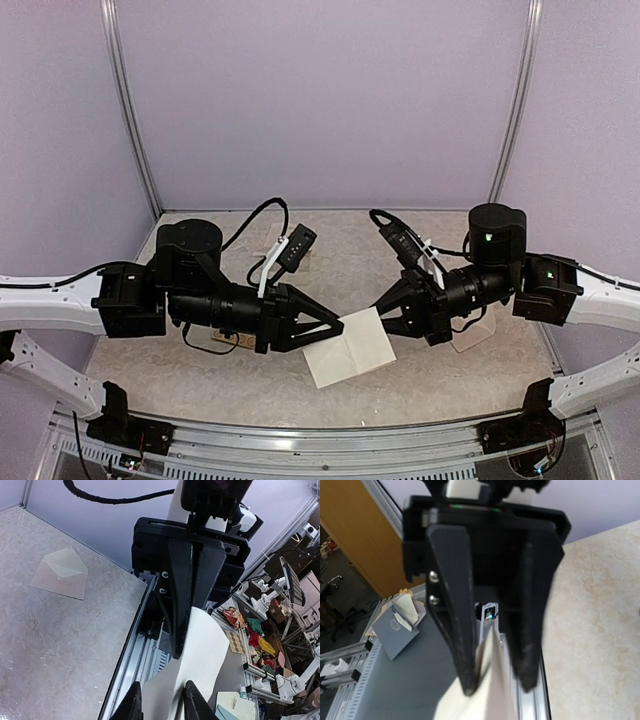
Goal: Place the letter into the envelope and seal it
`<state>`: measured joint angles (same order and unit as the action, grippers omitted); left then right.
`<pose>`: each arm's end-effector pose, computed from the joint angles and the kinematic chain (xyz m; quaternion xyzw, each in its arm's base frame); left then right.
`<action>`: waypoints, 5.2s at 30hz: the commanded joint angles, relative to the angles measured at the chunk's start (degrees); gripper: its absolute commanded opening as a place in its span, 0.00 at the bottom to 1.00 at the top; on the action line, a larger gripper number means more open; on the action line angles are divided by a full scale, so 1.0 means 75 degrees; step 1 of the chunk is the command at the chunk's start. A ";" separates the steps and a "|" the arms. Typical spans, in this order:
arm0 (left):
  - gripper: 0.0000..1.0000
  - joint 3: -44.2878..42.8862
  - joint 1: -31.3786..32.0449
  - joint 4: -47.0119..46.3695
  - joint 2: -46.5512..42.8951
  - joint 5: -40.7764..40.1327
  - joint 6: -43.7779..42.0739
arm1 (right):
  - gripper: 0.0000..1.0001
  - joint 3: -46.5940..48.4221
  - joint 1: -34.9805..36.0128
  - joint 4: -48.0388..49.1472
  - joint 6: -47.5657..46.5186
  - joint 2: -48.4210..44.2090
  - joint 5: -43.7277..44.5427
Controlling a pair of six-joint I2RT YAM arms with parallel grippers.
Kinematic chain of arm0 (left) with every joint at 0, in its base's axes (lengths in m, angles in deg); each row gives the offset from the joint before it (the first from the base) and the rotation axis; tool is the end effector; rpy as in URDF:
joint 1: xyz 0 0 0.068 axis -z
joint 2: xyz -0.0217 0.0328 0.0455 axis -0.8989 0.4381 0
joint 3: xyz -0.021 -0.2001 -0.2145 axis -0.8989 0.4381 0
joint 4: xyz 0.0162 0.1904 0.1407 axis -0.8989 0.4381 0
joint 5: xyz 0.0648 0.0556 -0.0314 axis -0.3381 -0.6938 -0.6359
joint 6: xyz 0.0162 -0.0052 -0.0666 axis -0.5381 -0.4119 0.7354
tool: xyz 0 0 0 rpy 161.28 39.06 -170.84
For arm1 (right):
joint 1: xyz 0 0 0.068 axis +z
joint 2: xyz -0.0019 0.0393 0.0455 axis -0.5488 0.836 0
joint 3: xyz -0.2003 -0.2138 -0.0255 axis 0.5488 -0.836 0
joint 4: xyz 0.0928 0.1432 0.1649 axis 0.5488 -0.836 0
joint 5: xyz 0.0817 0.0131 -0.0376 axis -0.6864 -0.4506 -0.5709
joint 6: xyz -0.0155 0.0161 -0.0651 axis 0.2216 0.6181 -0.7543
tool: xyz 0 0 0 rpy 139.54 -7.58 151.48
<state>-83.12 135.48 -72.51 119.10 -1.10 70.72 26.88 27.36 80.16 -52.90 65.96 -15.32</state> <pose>0.0725 -0.2657 0.3614 0.3654 0.6945 -0.5408 0.3029 0.0775 0.2085 0.3641 -0.4540 0.6238 0.5720 0.2784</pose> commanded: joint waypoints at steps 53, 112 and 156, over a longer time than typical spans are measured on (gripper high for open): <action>0.30 0.1181 0.0059 -0.1530 -0.0961 -0.1218 0.0223 | 0.00 -0.0661 0.0098 0.1333 0.0804 -0.0522 0.1011; 0.00 0.1514 -0.7437 -0.0412 -0.1004 0.1450 -0.1416 | 0.89 -0.1694 -0.7646 -0.2495 0.0587 0.0851 0.5452; 0.00 0.1629 -0.7501 -0.0308 -0.1082 0.1559 -0.1473 | 0.00 -0.1987 -0.5365 -0.1379 0.2614 0.1542 0.4162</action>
<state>-71.88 79.48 -73.76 111.51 10.40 59.72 11.95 -20.22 68.62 -43.76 83.69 15.65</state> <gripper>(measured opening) 0.004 0.002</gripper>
